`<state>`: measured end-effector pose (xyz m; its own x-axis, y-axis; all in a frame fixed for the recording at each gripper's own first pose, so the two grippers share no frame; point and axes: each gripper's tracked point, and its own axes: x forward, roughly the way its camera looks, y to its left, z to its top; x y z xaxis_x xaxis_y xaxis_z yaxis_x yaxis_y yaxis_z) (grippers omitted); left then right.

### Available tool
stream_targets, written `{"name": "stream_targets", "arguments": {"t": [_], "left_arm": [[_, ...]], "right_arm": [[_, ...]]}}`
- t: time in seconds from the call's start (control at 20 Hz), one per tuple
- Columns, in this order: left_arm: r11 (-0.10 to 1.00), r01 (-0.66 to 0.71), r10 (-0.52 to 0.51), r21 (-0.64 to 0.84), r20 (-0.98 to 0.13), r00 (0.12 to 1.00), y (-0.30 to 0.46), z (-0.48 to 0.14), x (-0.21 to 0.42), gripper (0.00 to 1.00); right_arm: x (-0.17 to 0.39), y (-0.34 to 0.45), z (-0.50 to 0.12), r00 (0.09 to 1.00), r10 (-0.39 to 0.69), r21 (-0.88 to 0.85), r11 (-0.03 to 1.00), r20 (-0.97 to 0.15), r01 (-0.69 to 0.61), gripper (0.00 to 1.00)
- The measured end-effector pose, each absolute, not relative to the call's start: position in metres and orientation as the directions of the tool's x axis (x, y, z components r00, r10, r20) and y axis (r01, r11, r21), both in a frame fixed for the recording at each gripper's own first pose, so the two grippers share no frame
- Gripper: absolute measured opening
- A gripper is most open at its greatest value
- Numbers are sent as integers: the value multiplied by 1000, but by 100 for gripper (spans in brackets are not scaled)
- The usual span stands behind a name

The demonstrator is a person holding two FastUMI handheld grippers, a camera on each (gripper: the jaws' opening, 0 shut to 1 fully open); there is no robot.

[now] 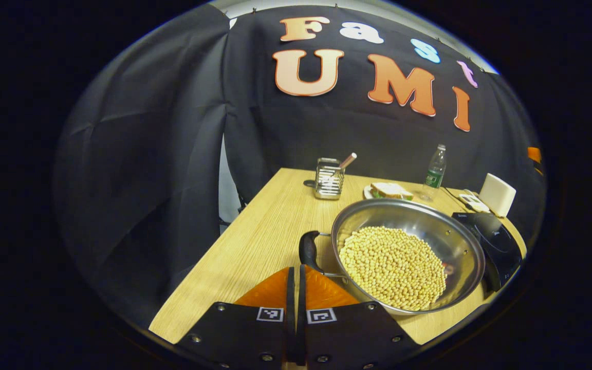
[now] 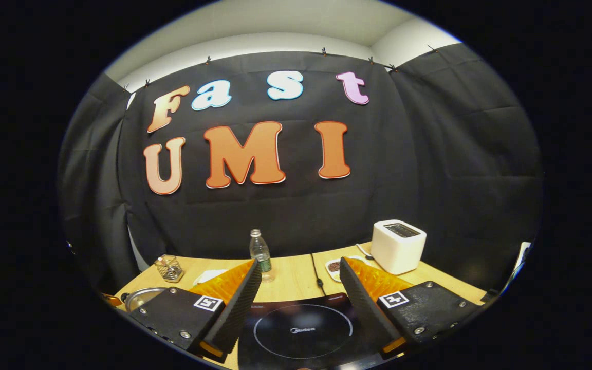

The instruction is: First push the handle of the pot to place it horizontally, then grasp the pot with both hands and set it on the induction cooktop.

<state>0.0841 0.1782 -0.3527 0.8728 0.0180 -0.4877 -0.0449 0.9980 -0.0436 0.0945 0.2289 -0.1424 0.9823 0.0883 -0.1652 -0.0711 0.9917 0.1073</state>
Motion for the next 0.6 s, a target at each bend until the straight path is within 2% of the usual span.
{"name": "stream_targets", "arguments": {"t": [0.05,0.1,0.2,0.25,0.3,0.35,0.4,0.55,0.6], "left_arm": [[998,-47,24,-38,-462,886,179,-343,88,2],[999,-39,19,-37,-443,896,176,-337,92,4],[999,-17,-4,-44,-430,903,167,-333,99,22],[999,-6,-17,-52,-425,905,162,-332,103,27],[998,3,-29,-61,-425,905,159,-331,105,27],[998,13,-41,-68,-430,902,155,-334,107,33],[997,21,-50,-70,-439,897,152,-338,111,51],[996,15,-53,-85,-457,888,153,-352,123,52],[996,18,-58,-88,-472,880,153,-358,124,58]], "right_arm": [[94,243,-149,978,110,120,989,-176,-89,95],[92,257,-156,973,131,132,985,-189,-107,95],[89,284,-173,959,174,161,977,-222,-140,95],[87,299,-182,952,192,175,973,-238,-153,95],[86,313,-191,945,206,186,969,-253,-162,95],[86,325,-200,939,218,187,967,-267,-171,95],[87,338,-209,933,225,177,968,-281,-180,95],[88,374,-243,907,246,128,968,-342,-215,95],[88,383,-257,894,251,112,968,-371,-226,95]]}}
